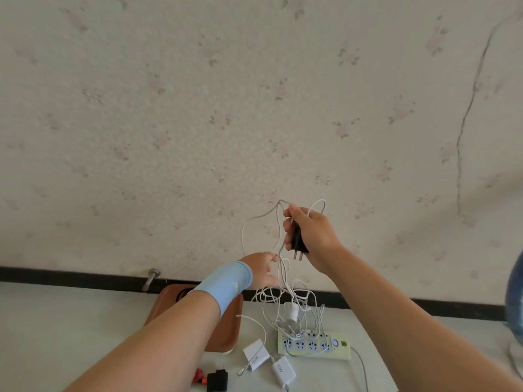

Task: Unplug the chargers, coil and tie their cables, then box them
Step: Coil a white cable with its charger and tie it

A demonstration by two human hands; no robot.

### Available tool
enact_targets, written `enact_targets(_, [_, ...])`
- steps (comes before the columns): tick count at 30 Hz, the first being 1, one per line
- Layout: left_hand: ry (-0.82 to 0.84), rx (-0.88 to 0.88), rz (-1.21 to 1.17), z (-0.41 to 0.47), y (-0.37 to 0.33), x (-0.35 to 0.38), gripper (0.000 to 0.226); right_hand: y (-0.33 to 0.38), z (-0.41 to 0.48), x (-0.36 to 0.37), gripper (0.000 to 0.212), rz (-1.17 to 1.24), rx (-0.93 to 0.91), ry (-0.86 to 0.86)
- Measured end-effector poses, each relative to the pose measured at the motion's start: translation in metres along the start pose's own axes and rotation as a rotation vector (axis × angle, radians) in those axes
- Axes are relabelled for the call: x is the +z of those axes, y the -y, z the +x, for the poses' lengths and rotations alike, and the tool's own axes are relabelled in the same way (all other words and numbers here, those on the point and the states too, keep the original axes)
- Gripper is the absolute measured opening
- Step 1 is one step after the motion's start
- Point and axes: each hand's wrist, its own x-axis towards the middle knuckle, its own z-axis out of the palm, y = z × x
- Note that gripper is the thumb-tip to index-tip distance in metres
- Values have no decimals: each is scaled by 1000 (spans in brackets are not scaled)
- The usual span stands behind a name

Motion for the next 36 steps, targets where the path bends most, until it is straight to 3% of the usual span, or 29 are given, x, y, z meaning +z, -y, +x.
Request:
enact_targets(4, [-365, -75, 55, -5, -11, -9, 43, 2, -1, -2, 25, 42, -15, 22])
enact_targets(6, [-441, -3, 114, -5, -17, -15, 36, 3, -1, -2, 25, 72, -29, 39])
enact_targets(10, [-240, 100, -37, -7, -20, -19, 34, 0, 1, -5, 36, 94, -54, 64])
enact_targets(15, [-393, 147, -512, -8, -12, -28, 37, -17, 4, -13, 43, -89, -4, 89])
enact_targets(17, [-383, 127, -787, -12, -12, -34, 38, -22, 6, -16, 49, -114, 45, 143])
enact_targets(20, [-309, 110, -1046, -19, -16, -39, 35, -21, 4, -14, 41, -256, 60, 231])
enact_targets(25, [-299, 164, -1154, -17, -22, -39, 36, -25, 1, -2, 12, -684, 67, 190])
enact_targets(30, [-344, 184, -1291, -17, -19, -39, 32, -23, 1, -5, 16, -572, 92, 231])
enact_targets(34, [-413, 143, -1021, -11, -12, -33, 17, -23, 4, -9, 19, -595, 38, 144])
enact_targets(36, [-327, 62, -905, -7, -9, -26, 28, -23, 7, -10, 22, -579, 28, 104])
